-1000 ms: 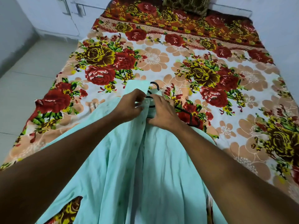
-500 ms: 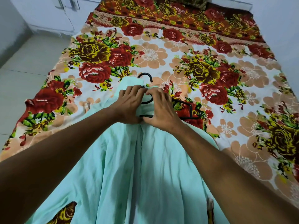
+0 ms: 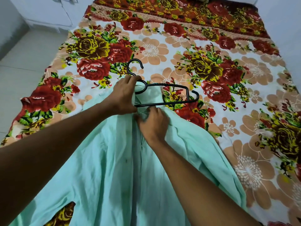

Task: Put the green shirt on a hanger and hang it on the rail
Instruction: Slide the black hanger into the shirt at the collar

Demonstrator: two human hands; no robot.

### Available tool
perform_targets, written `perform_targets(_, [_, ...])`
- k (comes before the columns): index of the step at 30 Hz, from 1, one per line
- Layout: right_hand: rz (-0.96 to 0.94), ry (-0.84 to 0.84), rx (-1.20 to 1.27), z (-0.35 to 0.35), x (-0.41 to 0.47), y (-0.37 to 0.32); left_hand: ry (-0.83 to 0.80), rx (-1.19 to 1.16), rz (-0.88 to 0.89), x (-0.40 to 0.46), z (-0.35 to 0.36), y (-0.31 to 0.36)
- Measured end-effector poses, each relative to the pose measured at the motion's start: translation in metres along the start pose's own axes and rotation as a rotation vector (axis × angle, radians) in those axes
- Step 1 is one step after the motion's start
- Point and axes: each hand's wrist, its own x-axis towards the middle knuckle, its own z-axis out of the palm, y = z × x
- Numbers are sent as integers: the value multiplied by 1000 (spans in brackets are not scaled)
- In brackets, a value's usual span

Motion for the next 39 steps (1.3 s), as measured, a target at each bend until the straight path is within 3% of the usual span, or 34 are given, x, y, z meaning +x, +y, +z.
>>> perform_targets(2, [52,-33,-69,-1,10,-8,16,-4,0,-1,-1,1])
perform_targets(4, [113,-23,19,-1,16,-7,23,-8,1,-2,-2,2])
perform_targets(11, [653,99,887,-35,38,35,-18,5,27,-7,-4,-1])
perform_targets(15, [756,83,1074,-56,49,68,-60,21,35,-7,-2,-4])
perform_targets(19, [655,147,906,-76,63,90,-49,-3,31,-5,-2,-1])
perform_targets(26, [614,133,899,-102,78,105,-109,34,61,-9,3,-7])
perform_targets(32, [69,339,17,-109,70,65,-90,109,74,-11,11,-4])
perform_targets(36, [9,251,159,-89,70,22,-89,166,41,-9,20,1])
perform_targets(39, [-16,202,59,-76,70,11,-102,201,29,-7,20,7])
